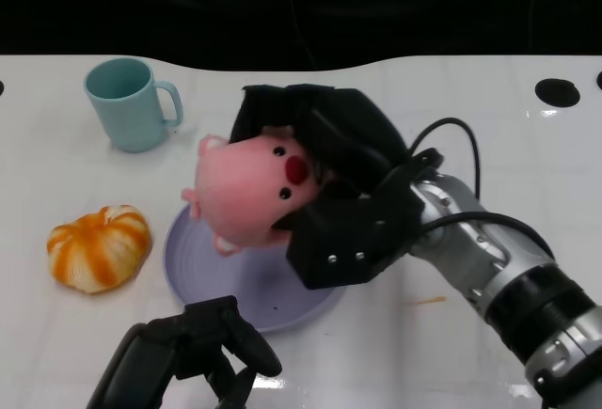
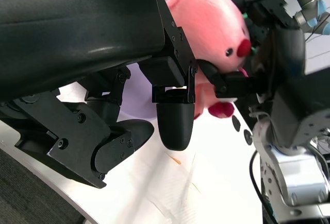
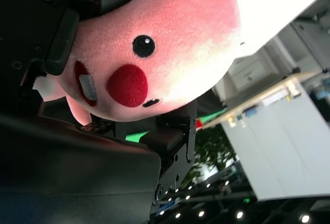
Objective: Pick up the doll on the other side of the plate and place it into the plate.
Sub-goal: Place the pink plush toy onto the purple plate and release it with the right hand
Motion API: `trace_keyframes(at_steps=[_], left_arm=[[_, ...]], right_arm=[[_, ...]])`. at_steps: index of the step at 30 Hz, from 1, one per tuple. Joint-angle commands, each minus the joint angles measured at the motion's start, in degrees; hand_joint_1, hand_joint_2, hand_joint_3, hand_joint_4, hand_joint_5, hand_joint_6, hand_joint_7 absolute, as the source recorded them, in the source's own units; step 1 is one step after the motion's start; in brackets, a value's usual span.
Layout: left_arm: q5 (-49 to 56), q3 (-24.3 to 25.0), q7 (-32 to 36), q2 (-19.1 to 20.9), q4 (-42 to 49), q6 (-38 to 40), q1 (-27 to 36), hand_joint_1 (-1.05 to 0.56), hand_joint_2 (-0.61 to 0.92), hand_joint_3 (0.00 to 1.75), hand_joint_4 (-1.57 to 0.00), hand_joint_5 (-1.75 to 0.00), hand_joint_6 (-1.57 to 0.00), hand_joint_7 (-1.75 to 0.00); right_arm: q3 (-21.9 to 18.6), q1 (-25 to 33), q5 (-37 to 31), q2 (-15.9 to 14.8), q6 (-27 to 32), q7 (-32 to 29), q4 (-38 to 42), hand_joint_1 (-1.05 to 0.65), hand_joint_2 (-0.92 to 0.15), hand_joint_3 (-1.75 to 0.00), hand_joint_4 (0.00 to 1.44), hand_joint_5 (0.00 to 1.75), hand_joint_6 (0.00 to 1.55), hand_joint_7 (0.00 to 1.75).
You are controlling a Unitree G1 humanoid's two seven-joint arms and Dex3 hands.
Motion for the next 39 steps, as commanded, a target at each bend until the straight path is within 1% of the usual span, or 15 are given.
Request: trace_keyframes(at_steps=[1,5,8,9,11,12,13,14,15,16,18,21,26,32,39], left_arm=[[0.6,0.0,0.8,0.4,0.1,-0.2,0.3,-0.07,0.52,1.1,-0.79,-1.52,-0.8,-1.2],[1.1,-0.1,1.1,0.1,0.2,-0.1,0.1,-0.08,0.52,1.1,-0.79,-1.52,-0.8,-1.21],[1.1,-0.2,1.0,0.0,0.2,0.0,0.2,-0.09,0.52,1.09,-0.79,-1.52,-0.8,-1.2],[1.3,-0.3,1.0,0.1,0.2,-0.1,0.2,-0.09,0.52,1.09,-0.79,-1.52,-0.8,-1.2],[1.5,-0.3,1.0,0.2,0.3,-0.3,0.1,-0.08,0.52,1.09,-0.79,-1.52,-0.79,-1.21],[1.5,-0.3,1.0,0.2,0.4,-0.5,0.0,-0.08,0.52,1.09,-0.79,-1.53,-0.79,-1.21],[1.4,-0.3,1.0,0.2,0.7,-0.9,0.0,-0.08,0.52,1.1,-0.79,-1.53,-0.79,-1.21],[1.3,-0.3,1.0,0.2,0.9,-1.1,-0.1,-0.08,0.52,1.1,-0.79,-1.54,-0.79,-1.22],[1.3,-0.3,1.0,0.2,1.0,-1.2,-0.1,-0.08,0.52,1.1,-0.79,-1.54,-0.8,-1.22],[1.3,-0.3,1.0,0.2,0.8,-1.0,0.0,-0.08,0.52,1.1,-0.78,-1.54,-0.8,-1.22],[1.3,-0.3,1.0,0.2,0.7,-0.9,0.1,-0.08,0.52,1.1,-0.78,-1.55,-0.8,-1.22],[1.8,-0.3,1.0,0.4,0.7,-0.9,0.2,-0.08,0.53,1.09,-0.78,-1.54,-0.79,-1.22],[1.8,-0.2,1.0,0.4,0.9,-1.2,0.1,-0.09,0.52,1.09,-0.78,-1.54,-0.79,-1.22],[1.4,0.0,0.9,0.4,1.0,-1.0,0.1,-0.1,0.54,1.07,-0.78,-1.53,-0.79,-1.21],[0.8,0.5,0.7,0.6,1.5,-1.6,0.0,-0.1,0.54,1.06,-0.77,-1.53,-0.79,-1.21]], right_arm=[[1.1,-2.6,-1.3,1.2,-0.4,-1.3,2.8,-0.25,-0.28,-1.36,0.96,1.75,0.73,1.75],[2.1,-3.8,-2.0,2.6,-0.3,-2.0,6.0,-0.26,-0.28,-1.36,0.98,1.75,0.73,1.74],[2.6,-4.1,-2.3,3.2,-0.6,-2.7,7.6,-0.24,-0.29,-1.32,0.97,1.75,0.74,1.66],[2.6,-4.0,-2.2,3.4,-0.4,-2.6,7.6,-0.24,-0.31,-1.28,0.93,1.72,0.74,1.52],[2.5,-3.7,-1.7,3.6,-0.1,-1.2,7.4,-0.26,-0.42,-1.05,0.79,1.57,0.76,1.0],[2.8,-3.6,-1.9,3.4,0.0,-0.8,7.2,-0.29,-0.54,-0.84,0.63,1.32,0.72,0.66],[3.4,-3.8,-2.6,3.0,0.3,0.0,6.9,-0.33,-0.65,-0.64,0.53,1.06,0.69,0.44],[3.9,-3.8,-3.1,2.7,0.4,0.6,6.6,-0.4,-0.78,-0.42,0.42,0.84,0.61,0.27],[4.1,-3.8,-3.4,2.4,0.5,1.0,6.4,-0.47,-0.86,-0.27,0.31,0.67,0.54,0.14],[4.5,-3.7,-3.7,2.2,1.0,2.1,5.9,-0.49,-0.89,-0.22,0.28,0.61,0.51,0.09],[5.1,-3.4,-4.1,1.8,1.6,3.6,5.0,-0.65,-0.91,-0.16,0.1,0.5,0.36,0.02],[5.5,-3.0,-4.5,1.1,1.9,5.6,3.9,-0.74,-0.92,-0.13,0.01,0.47,0.3,0.0],[5.8,-2.8,-5.0,0.3,2.5,7.8,2.1,-0.78,-0.92,-0.11,0.0,0.41,0.26,0.0],[5.8,-2.2,-4.7,-0.9,4.1,12.3,-2.1,-0.83,-0.92,-0.13,0.0,0.31,0.19,0.0],[4.6,-0.8,-3.3,-3.4,6.6,18.5,-10.0,-0.88,-0.92,-0.15,0.0,0.27,0.15,0.0]])
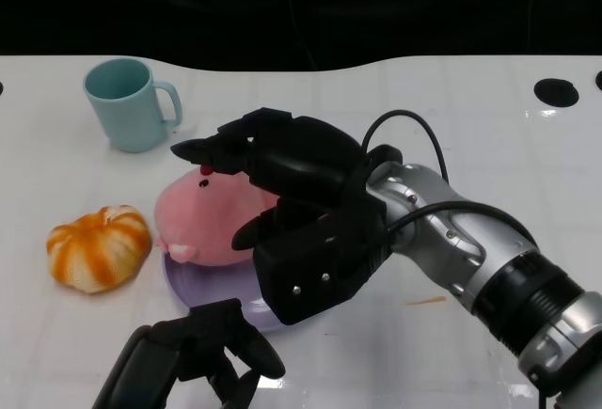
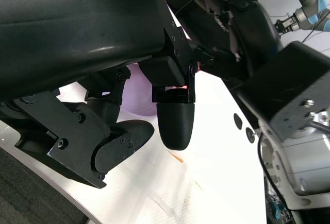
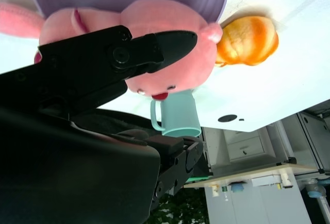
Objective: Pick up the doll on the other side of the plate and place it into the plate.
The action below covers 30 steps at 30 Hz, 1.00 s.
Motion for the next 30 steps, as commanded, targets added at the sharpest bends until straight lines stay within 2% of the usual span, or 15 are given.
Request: trace_keyframes(at_steps=[1,4,12,19,21,23,26,30], left_arm=[[-0.4,0.6,0.3,0.8,0.5,-1.0,0.1,-0.09,0.54,1.06,-0.78,-1.53,-0.79,-1.21],[-0.5,0.8,0.2,1.0,0.7,-0.9,-0.1,-0.1,0.54,1.06,-0.78,-1.53,-0.79,-1.21],[-1.0,1.3,0.0,1.3,1.8,-1.2,-0.7,-0.1,0.55,1.05,-0.77,-1.52,-0.78,-1.21],[-1.4,1.6,-0.2,1.5,2.6,-1.6,-1.4,-0.09,0.55,1.05,-0.78,-1.52,-0.78,-1.21],[-1.5,1.6,-0.2,1.6,3.0,-2.0,-1.6,-0.09,0.55,1.05,-0.77,-1.52,-0.78,-1.22],[-1.6,1.7,-0.2,1.7,3.1,-2.0,-1.8,-0.09,0.55,1.05,-0.77,-1.52,-0.78,-1.22],[-1.2,1.7,-0.1,2.1,2.8,-1.5,-1.9,-0.08,0.54,1.07,-0.78,-1.52,-0.79,-1.21],[-1.4,1.7,-0.1,2.2,2.7,-1.3,-2.1,-0.09,0.54,1.08,-0.78,-1.51,-0.79,-1.2]], right_arm=[[-1.5,1.5,2.1,-2.3,1.0,2.8,-4.8,-0.87,-0.92,-0.14,0.0,0.27,0.15,0.0],[-2.9,4.0,3.8,-4.5,0.9,4.6,-9.7,-0.87,-0.92,-0.15,0.0,0.29,0.15,0.0],[-7.1,11.4,9.6,-9.9,-0.6,7.5,-20.2,-0.81,-0.92,-0.1,0.0,0.48,0.2,0.03],[-12.0,19.7,18.6,-15.4,-3.2,12.1,-27.4,-0.71,-0.92,-0.09,0.0,0.54,0.23,0.04],[-13.7,22.5,22.4,-16.5,-5.6,13.0,-28.1,-0.65,-0.92,-0.06,0.0,0.65,0.28,0.06],[-15.0,24.6,24.7,-17.3,-7.0,13.5,-28.8,-0.63,-0.92,-0.05,0.0,0.69,0.3,0.07],[-17.5,28.9,27.1,-18.7,-9.6,12.9,-29.7,-0.59,-0.92,-0.09,0.04,0.88,0.39,0.12],[-20.0,33.1,28.5,-19.7,-9.7,12.6,-31.4,-0.57,-0.92,-0.1,0.11,1.01,0.46,0.18]])
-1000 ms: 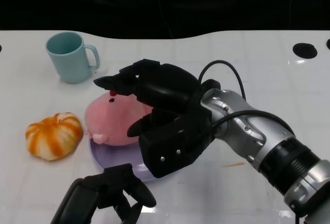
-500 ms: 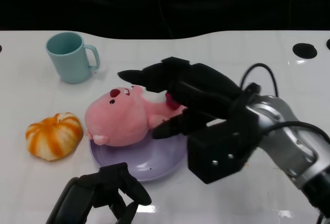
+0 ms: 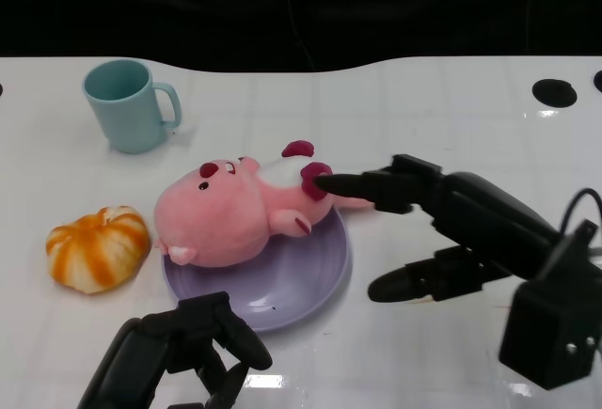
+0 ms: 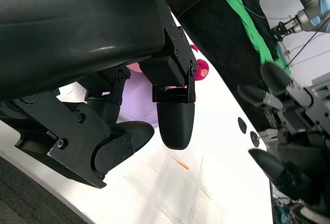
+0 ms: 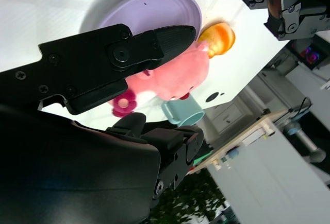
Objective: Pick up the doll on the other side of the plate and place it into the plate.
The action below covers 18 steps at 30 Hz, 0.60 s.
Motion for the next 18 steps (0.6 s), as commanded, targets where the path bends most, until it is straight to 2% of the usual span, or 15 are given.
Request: trace_keyframes(at_steps=[1,4,7,11,12,13,14,15,16,18], left_arm=[[-0.2,0.3,-0.1,0.7,-0.1,-0.2,0.0,-0.08,0.54,1.08,-0.78,-1.52,-0.79,-1.2],[-0.4,0.3,-0.1,0.7,0.0,-0.2,-0.1,-0.09,0.54,1.06,-0.78,-1.53,-0.79,-1.2],[-0.2,0.4,-0.1,0.9,0.4,-0.5,-0.3,-0.09,0.54,1.05,-0.78,-1.53,-0.8,-1.2],[-0.1,0.6,-0.1,1.1,0.5,-0.4,-0.4,-0.09,0.55,1.04,-0.78,-1.53,-0.8,-1.2],[-0.1,0.6,-0.1,1.1,0.6,-0.3,-0.4,-0.09,0.55,1.04,-0.78,-1.53,-0.8,-1.19],[-0.1,0.7,-0.1,1.1,0.6,-0.2,-0.4,-0.09,0.55,1.03,-0.78,-1.53,-0.8,-1.19],[-0.2,0.7,-0.1,1.1,0.6,-0.2,-0.5,-0.09,0.56,1.03,-0.78,-1.53,-0.81,-1.19],[-0.2,0.8,-0.1,1.2,0.8,-0.5,-0.6,-0.09,0.56,1.03,-0.78,-1.53,-0.81,-1.19],[-0.2,0.9,-0.1,1.3,0.9,-0.7,-0.6,-0.08,0.56,1.03,-0.78,-1.53,-0.81,-1.19],[-0.3,1.0,-0.2,1.5,1.0,-0.8,-0.7,-0.08,0.56,1.04,-0.78,-1.52,-0.81,-1.18]], right_arm=[[-2.8,3.4,1.9,-1.5,0.0,-0.3,-2.3,-0.56,-0.92,-0.1,0.13,1.03,0.48,0.2],[-4.0,5.6,2.3,-1.8,0.7,-0.3,-3.5,-0.5,-0.92,-0.08,0.21,1.09,0.56,0.25],[-5.9,9.2,4.9,-2.3,0.5,0.4,-4.8,-0.25,-0.89,-0.06,0.4,1.14,0.71,0.37],[-7.3,12.7,7.5,-3.3,2.4,2.1,-7.3,-0.07,-0.9,-0.08,0.6,1.17,0.85,0.58],[-7.8,14.0,8.0,-3.4,4.3,2.3,-8.8,-0.04,-0.87,-0.15,0.63,1.21,0.85,0.66],[-8.5,15.6,9.1,-3.3,6.7,2.5,-10.9,-0.01,-0.75,-0.39,0.65,1.27,0.84,0.76],[-8.9,16.7,9.7,-3.2,8.5,2.6,-12.5,0.06,-0.59,-0.78,0.7,1.37,0.83,0.89],[-9.4,17.9,10.8,-3.1,10.4,2.8,-14.3,0.09,-0.52,-0.96,0.72,1.42,0.83,0.96],[-9.8,18.7,11.5,-3.0,11.7,3.0,-15.6,0.11,-0.48,-1.12,0.74,1.48,0.81,1.06],[-10.2,19.9,12.4,-3.0,13.7,3.3,-17.7,0.15,-0.44,-1.27,0.76,1.53,0.79,1.18]])
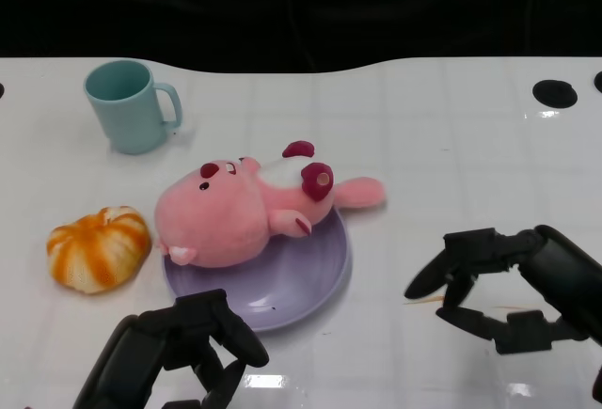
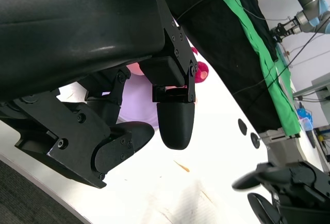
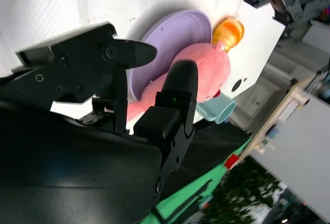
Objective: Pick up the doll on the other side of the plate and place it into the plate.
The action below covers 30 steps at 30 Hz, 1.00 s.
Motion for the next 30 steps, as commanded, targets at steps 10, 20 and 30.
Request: trace_keyframes(at_steps=[10,20,30], left_arm=[[-1.0,1.0,-0.3,1.5,1.2,-1.5,-0.2,-0.09,0.54,1.06,-0.79,-1.51,-0.82,-1.17],[-1.5,1.4,-0.4,1.9,1.3,-1.9,0.2,-0.09,0.56,1.03,-0.8,-1.49,-0.82,-1.15],[-1.2,1.1,-0.4,2.2,0.5,-2.1,1.1,-0.09,0.56,1.01,-0.8,-1.48,-0.83,-1.13]], right_arm=[[-1.8,4.0,2.8,-0.4,5.9,1.3,-6.2,0.19,-0.34,-1.47,0.9,1.66,0.85,1.35],[-1.5,2.4,-0.7,0.5,4.1,-1.6,0.3,0.14,-0.3,-1.52,0.9,1.75,0.79,1.56],[-1.2,1.7,-1.8,0.8,5.1,-1.4,2.2,0.12,-0.29,-1.52,0.89,1.75,0.77,1.58]])
